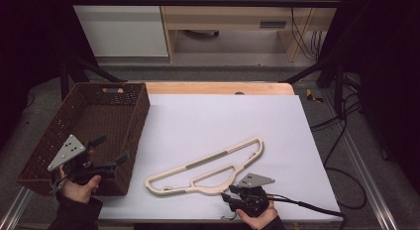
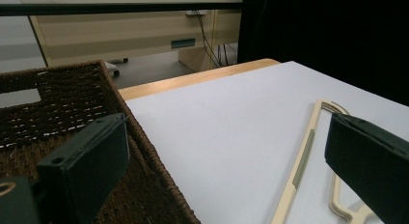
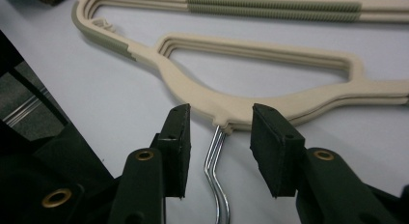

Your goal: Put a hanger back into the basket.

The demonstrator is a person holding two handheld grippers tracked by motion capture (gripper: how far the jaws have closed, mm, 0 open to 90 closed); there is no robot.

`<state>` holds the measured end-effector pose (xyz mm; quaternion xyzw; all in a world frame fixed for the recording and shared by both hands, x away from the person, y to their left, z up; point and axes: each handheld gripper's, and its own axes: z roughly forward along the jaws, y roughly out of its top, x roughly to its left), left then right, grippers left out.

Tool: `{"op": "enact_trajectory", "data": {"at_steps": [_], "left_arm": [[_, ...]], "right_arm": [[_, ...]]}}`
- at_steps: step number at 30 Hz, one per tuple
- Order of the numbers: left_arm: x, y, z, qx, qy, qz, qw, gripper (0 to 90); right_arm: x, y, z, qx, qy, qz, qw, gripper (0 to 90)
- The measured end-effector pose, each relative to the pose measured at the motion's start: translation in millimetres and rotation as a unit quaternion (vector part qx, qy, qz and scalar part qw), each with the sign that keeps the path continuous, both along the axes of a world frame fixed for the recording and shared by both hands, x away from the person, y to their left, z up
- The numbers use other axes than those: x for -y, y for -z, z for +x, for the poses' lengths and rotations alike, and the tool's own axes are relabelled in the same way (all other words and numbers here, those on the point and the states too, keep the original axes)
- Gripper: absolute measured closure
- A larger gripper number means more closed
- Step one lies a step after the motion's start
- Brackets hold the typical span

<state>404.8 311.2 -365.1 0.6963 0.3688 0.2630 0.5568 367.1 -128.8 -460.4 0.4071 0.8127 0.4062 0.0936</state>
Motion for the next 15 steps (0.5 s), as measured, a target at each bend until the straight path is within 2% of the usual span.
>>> {"op": "enact_trajectory", "data": {"at_steps": [2, 3, 6, 12, 15], "left_arm": [[1.2, 0.4, 0.0, -0.001, 0.002, 0.001, 1.0000, 1.5], [1.2, 0.4, 0.0, -0.001, 0.002, 0.001, 1.0000, 1.5], [3.1, 1.2, 0.0, -0.002, 0.004, 0.004, 1.0000, 1.5], [5.7, 2.6, 0.8, -0.004, 0.007, 0.005, 1.0000, 1.7], [8.3, 3.9, 1.4, -0.007, 0.010, 0.007, 0.9999, 1.7]], "right_arm": [[-1.9, 3.9, 0.3, -0.010, 0.001, -0.004, 0.9999, 63.6], [-2.3, 6.4, 1.3, -0.005, -0.002, -0.005, 1.0000, 65.3], [-4.9, 8.9, 0.0, -0.023, 0.001, -0.004, 0.9997, 69.9], [-6.2, 13.7, 0.6, -0.031, -0.002, -0.012, 0.9994, 76.6], [-7.6, 17.7, 1.3, -0.028, -0.007, -0.013, 0.9995, 80.5]]}}
